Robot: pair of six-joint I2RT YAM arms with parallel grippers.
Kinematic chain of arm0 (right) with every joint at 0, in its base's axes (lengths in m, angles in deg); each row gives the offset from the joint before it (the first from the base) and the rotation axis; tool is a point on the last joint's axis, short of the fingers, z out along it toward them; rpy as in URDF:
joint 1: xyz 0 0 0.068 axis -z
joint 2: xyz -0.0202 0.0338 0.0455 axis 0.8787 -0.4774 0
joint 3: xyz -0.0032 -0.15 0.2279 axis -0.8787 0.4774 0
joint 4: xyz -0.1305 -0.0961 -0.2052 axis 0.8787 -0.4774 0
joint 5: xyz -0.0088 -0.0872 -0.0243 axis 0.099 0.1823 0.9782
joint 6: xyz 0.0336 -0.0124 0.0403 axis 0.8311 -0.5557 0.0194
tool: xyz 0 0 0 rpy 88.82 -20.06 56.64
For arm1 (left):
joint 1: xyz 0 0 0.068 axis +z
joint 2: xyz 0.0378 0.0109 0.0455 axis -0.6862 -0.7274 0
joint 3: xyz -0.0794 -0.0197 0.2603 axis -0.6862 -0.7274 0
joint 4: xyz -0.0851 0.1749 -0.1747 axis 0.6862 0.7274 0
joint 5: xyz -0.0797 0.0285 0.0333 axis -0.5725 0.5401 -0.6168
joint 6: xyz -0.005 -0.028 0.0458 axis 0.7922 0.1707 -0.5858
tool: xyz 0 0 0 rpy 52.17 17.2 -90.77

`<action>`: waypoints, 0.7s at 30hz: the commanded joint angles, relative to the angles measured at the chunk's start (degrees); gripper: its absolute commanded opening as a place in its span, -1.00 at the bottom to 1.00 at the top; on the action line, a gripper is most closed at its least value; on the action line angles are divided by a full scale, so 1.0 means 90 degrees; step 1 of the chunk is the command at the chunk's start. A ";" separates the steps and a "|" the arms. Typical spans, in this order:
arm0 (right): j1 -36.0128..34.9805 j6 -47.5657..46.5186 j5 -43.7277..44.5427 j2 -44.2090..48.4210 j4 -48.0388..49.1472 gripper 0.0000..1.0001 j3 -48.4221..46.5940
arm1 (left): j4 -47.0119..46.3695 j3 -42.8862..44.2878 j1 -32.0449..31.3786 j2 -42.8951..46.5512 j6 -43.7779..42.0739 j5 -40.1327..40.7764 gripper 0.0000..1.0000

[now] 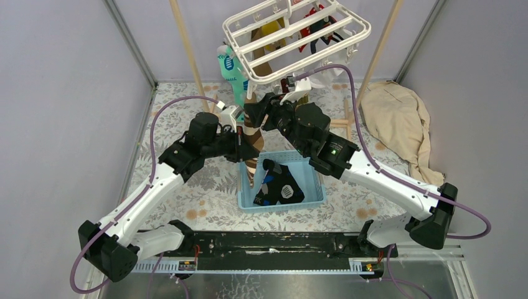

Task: Remove the socks clipped to the hanger
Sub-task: Remove the sock from the hanger.

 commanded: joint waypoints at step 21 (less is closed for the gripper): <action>0.0092 -0.0374 0.0836 -0.0113 0.1465 0.19 -0.0088 | 0.0051 -0.0030 0.0029 0.0104 -0.0043 -0.0445 -0.94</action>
